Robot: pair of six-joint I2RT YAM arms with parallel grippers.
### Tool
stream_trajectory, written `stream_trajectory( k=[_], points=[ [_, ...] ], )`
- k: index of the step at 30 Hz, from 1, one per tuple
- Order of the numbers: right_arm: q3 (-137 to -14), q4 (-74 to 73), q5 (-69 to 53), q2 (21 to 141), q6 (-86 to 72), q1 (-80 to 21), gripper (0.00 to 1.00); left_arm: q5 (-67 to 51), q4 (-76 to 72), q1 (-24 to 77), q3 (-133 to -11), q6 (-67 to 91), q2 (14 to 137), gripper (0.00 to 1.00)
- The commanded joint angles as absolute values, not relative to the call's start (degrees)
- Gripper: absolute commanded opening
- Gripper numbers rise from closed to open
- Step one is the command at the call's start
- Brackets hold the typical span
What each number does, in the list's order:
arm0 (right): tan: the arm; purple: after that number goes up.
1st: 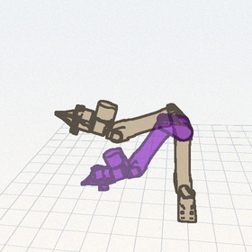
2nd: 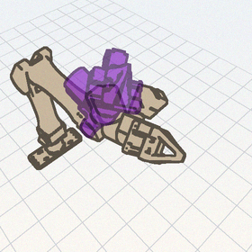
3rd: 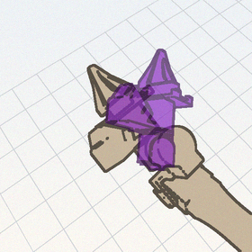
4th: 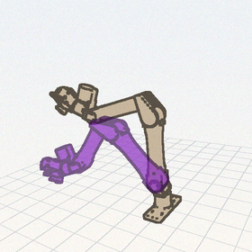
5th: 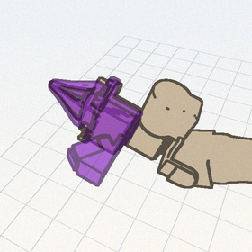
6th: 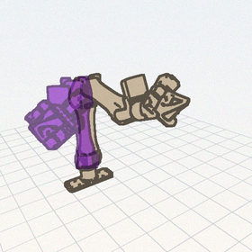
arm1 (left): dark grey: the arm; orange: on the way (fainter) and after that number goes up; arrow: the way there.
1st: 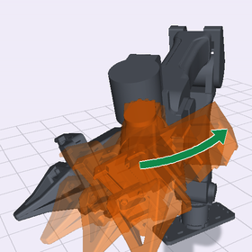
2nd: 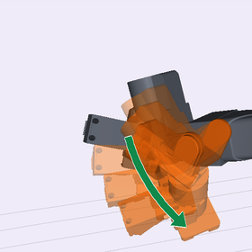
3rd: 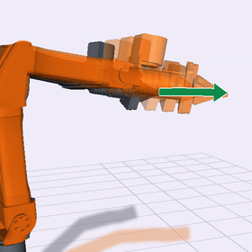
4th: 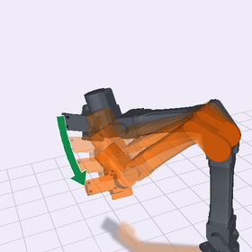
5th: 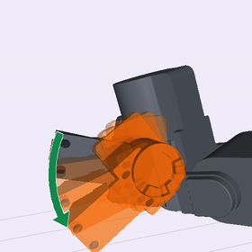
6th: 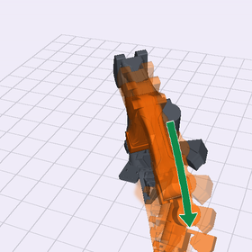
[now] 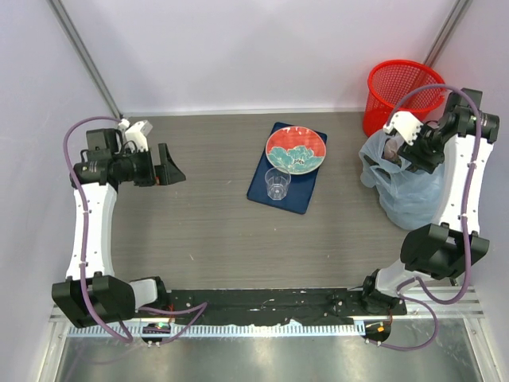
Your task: Put the trash bags into the trash bin
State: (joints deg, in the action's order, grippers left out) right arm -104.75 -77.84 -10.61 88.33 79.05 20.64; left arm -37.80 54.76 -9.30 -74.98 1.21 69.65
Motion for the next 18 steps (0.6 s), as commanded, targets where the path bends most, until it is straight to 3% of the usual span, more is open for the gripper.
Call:
stream_trajectory(
  k=[1, 11, 18],
  points=[
    [-105.56, -76.2, -8.97, 88.59, 79.98, 19.6, 0.56, -41.04, 51.59, -8.79, -77.43, 1.58, 71.01, 1.0],
    [-101.78, -68.03, -3.7, 90.79, 80.69, 19.51, 0.56, -42.89, 52.21, -8.61, -78.57, 0.97, 73.21, 1.0],
    [-102.83, -65.66, -4.22, 93.16, 79.1, 19.51, 0.63, -42.19, 51.24, -8.09, -77.96, 1.14, 72.86, 1.0]
  ],
)
